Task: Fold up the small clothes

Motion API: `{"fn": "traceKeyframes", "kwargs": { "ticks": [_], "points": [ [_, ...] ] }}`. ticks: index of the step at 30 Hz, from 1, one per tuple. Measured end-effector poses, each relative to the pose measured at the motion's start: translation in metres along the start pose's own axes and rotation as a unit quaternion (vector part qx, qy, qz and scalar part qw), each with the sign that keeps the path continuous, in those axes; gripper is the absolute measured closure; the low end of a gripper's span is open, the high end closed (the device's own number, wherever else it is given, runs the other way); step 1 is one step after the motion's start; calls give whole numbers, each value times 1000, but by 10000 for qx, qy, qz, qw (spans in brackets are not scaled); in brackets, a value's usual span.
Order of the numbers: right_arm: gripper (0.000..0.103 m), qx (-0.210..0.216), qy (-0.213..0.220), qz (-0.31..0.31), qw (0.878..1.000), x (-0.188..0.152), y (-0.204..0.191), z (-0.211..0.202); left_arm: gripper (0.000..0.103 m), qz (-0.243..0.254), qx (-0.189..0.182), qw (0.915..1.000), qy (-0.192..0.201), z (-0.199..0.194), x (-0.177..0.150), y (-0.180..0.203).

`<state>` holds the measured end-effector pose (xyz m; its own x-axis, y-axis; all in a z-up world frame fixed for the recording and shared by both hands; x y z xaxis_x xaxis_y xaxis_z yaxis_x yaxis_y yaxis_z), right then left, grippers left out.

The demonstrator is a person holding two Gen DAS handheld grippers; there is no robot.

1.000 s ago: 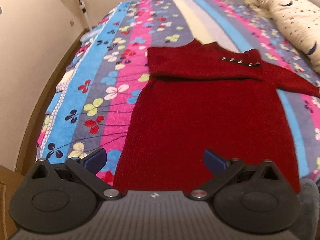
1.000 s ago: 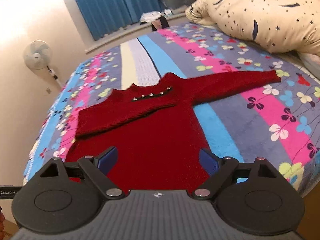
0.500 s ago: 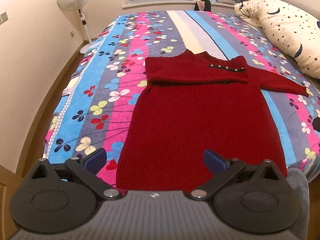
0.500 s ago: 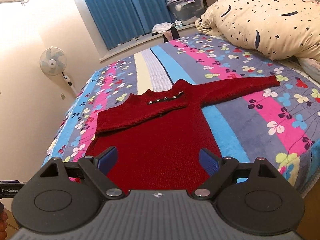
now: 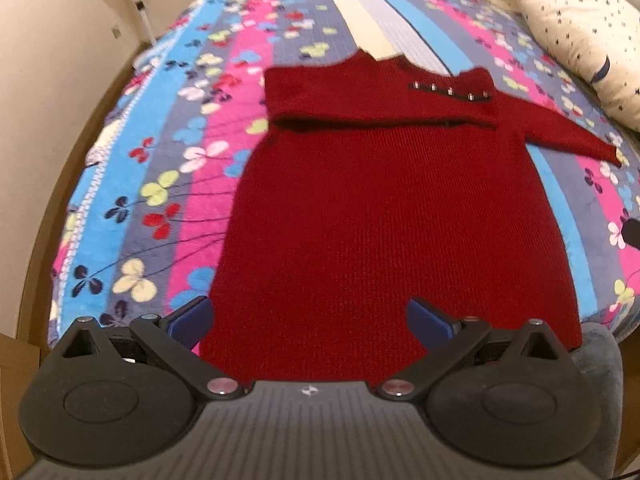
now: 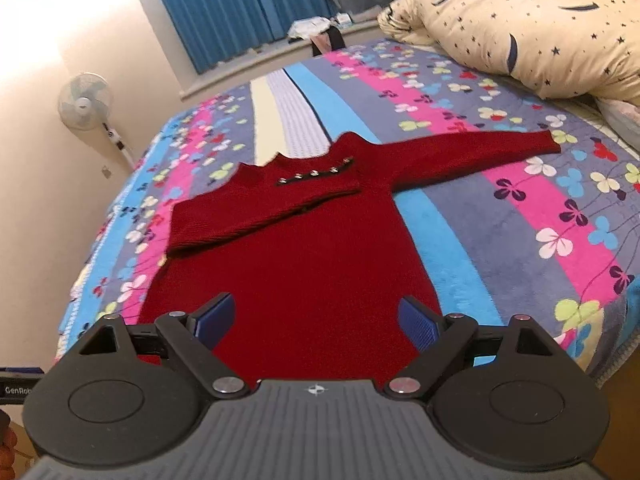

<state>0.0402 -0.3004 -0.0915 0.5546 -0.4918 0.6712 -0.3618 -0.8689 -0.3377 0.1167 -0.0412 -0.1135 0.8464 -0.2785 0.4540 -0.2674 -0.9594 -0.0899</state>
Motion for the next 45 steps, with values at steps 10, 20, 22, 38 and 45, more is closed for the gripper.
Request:
{"fn": "traceKeyframes", "kwargs": {
  "ticks": [10,20,22,38,45],
  "points": [
    [14,-294,-418,201,9985,20,30,68,0,197,20,9991,-371,61,39,14],
    [14,-845,55,1509,9849,90,147,168,0,-34,239,9977,-636,112,79,3],
    [14,-1055,227,1896,9759,109,185,193,0,-127,427,9971,-613,121,91,-5],
    [39,-2229,761,3224,9168,195,348,343,0,-1133,1175,9836,-770,167,137,-80],
    [92,-2273,1491,3240,9062,231,345,305,0,-1444,1273,9790,-675,171,139,-114]
  ]
}}
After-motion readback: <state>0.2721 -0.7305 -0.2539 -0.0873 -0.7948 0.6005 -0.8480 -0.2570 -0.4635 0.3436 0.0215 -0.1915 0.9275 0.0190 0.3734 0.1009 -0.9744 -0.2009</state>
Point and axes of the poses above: each gripper's, at about its wrist camera, not at the fingertips, and z roughly the way its jaws point, y to its right, x to its top, the point moved 7 cm from there along z, roughly the way its jaws point
